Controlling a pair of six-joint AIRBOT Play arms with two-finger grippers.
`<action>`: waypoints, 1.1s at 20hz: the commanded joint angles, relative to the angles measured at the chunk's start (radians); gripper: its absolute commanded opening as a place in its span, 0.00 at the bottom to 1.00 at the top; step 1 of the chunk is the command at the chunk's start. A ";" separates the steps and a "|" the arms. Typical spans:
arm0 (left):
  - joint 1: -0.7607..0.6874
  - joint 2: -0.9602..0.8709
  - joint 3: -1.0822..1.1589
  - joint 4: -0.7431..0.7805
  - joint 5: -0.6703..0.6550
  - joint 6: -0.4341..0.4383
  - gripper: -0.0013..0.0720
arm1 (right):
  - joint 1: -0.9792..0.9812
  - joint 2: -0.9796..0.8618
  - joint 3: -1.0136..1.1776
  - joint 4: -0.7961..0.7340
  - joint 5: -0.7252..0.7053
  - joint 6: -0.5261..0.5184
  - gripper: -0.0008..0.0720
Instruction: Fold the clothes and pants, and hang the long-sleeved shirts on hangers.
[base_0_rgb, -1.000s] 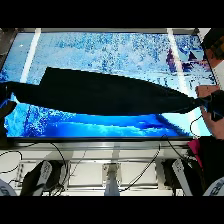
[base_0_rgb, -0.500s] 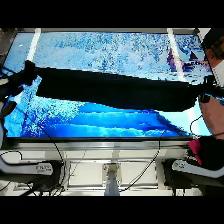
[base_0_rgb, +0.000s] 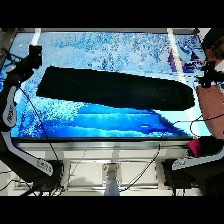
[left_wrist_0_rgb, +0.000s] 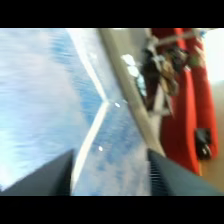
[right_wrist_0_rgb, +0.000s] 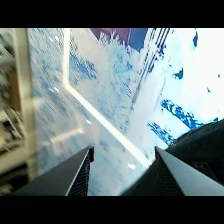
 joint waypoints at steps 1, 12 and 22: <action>-0.012 0.027 0.087 -0.027 -0.235 0.194 0.03 | -0.030 -0.021 0.116 -0.162 0.254 -0.133 0.13; -0.579 0.176 0.085 0.809 -0.399 -0.359 0.03 | -0.308 0.134 -0.373 0.078 0.413 -0.604 0.04; -1.023 -0.060 0.086 0.746 -0.217 -0.599 0.67 | -0.362 0.147 -0.630 0.155 0.160 -0.498 0.91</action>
